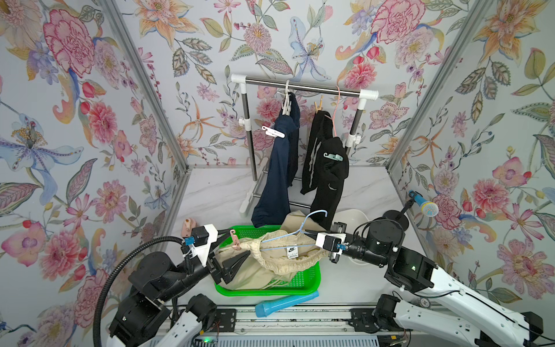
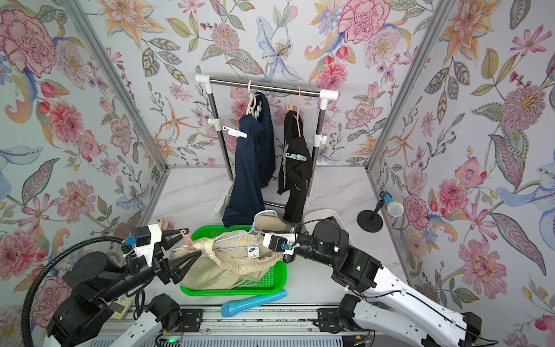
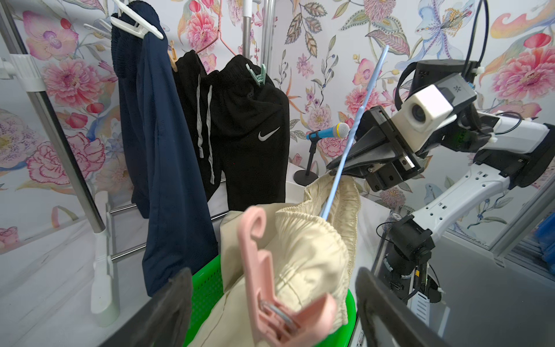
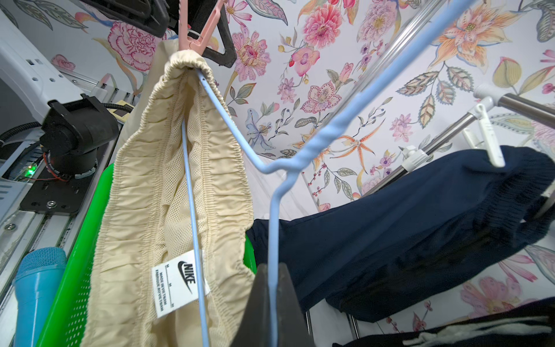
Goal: Remove the clothespins securing shorts to the hanger
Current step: Remove the clothespin from the hanger.
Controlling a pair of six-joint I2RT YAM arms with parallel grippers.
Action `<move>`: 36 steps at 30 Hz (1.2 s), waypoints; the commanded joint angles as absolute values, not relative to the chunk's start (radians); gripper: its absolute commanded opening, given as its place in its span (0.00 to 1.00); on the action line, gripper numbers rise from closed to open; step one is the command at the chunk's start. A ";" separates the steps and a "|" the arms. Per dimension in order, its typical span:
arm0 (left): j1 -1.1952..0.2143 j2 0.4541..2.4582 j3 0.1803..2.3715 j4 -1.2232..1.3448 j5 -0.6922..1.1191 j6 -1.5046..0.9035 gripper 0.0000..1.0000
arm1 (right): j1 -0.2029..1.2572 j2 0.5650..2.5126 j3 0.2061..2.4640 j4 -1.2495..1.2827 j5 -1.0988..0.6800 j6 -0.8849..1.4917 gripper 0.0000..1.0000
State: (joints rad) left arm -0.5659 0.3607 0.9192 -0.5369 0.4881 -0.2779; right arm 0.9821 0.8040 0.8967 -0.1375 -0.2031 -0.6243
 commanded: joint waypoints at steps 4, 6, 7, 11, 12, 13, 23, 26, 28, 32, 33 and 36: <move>-0.565 0.416 0.904 -0.424 0.615 -0.287 0.77 | 0.975 0.787 0.900 -0.081 -0.238 -0.582 0.00; -0.565 0.415 0.906 -0.399 0.635 -0.285 0.74 | 0.973 0.787 0.898 -0.082 -0.239 -0.580 0.00; -0.564 0.410 0.908 -0.392 0.641 -0.283 0.72 | 0.973 0.787 0.897 -0.081 -0.239 -0.578 0.00; -0.566 0.374 0.911 -0.382 0.651 -0.253 0.66 | 0.969 0.785 0.898 -0.081 -0.248 -0.571 0.00; -0.565 0.367 0.914 -0.387 0.645 -0.246 0.66 | 0.969 0.785 0.898 -0.080 -0.249 -0.569 0.00; -0.565 0.362 0.919 -0.395 0.636 -0.238 0.64 | 0.968 0.785 0.897 -0.081 -0.250 -0.568 0.00; -0.565 0.381 0.934 -0.421 0.624 -0.217 0.40 | 0.968 0.778 0.901 -0.089 -0.272 -0.553 0.00; -0.565 0.375 0.941 -0.423 0.617 -0.213 0.39 | 0.968 0.781 0.901 -0.092 -0.275 -0.551 0.00; -0.566 0.370 0.947 -0.426 0.613 -0.210 0.39 | 0.968 0.785 0.899 -0.095 -0.276 -0.549 0.00; -0.565 0.368 0.956 -0.439 0.596 -0.207 0.40 | 0.966 0.792 0.899 -0.095 -0.277 -0.551 0.00; -0.564 0.368 0.958 -0.444 0.594 -0.206 0.40 | 0.966 0.793 0.900 -0.095 -0.277 -0.551 0.00; -0.565 0.375 0.968 -0.463 0.583 -0.198 0.39 | 0.964 0.794 0.901 -0.095 -0.279 -0.553 0.00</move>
State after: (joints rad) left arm -0.5659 0.3737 0.9363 -0.4370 0.5961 -0.2169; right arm 0.9726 0.8021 0.8959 -0.1455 -0.2554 -0.5861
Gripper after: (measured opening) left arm 0.390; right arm 0.057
